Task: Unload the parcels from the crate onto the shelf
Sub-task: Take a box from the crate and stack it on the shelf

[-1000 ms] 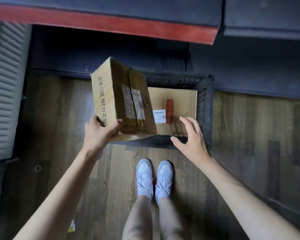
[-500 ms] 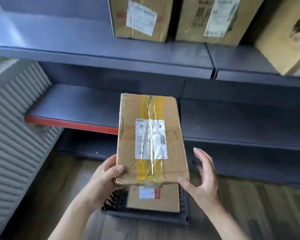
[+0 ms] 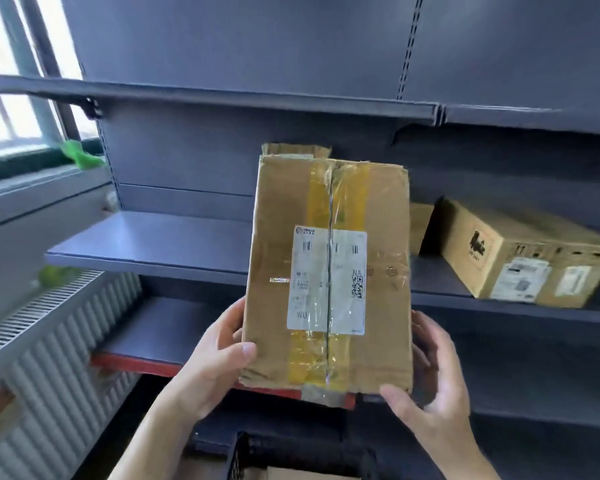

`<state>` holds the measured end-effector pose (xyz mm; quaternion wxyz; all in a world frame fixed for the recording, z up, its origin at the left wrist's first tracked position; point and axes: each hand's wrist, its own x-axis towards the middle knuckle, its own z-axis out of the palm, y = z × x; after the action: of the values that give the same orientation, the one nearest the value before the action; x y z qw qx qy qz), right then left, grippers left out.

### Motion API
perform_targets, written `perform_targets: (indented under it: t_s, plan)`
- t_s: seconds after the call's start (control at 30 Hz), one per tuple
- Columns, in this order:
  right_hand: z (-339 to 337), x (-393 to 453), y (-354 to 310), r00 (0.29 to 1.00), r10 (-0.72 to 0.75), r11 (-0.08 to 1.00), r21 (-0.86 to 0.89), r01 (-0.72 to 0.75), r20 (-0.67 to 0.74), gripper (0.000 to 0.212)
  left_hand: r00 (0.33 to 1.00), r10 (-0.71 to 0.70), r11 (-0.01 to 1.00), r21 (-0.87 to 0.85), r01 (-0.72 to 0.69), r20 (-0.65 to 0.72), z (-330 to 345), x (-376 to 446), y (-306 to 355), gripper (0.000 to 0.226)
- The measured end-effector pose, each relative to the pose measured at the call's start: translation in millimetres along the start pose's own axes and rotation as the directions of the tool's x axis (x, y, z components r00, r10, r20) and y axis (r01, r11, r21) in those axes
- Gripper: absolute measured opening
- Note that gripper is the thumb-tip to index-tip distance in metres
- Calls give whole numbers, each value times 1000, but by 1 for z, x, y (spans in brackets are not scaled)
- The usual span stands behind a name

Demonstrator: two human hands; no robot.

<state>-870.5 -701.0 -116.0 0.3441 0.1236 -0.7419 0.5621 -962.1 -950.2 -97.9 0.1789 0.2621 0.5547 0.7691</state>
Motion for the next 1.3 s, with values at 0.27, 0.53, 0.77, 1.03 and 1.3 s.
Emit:
perform_targets:
  t_s: [0.27, 0.53, 0.77, 1.03, 1.3]
  plan:
    - [-6, 24, -35, 988, -146, 988, 34, 147, -43, 72, 986, 162, 987, -7, -162, 35, 21, 4, 39, 81]
    - [-7, 25, -31, 993, -95, 994, 46, 99, -68, 68, 988, 148, 989, -7, -148, 52, 23, 17, 34, 73]
    - [0, 29, -13, 1000, 13, 998, -56, -13, -11, 91, 996, 86, 996, -11, -86, -33, 11, 29, 16, 87]
    - [16, 12, 26, 989, 150, 982, -121, -147, 19, 82, 991, -75, 996, -56, 69, -110, -21, 27, -45, 72]
    - [19, -23, 46, 956, 292, 943, -169, -287, 4, 81, 969, -198, 979, -70, 189, -147, -22, 16, -84, 62]
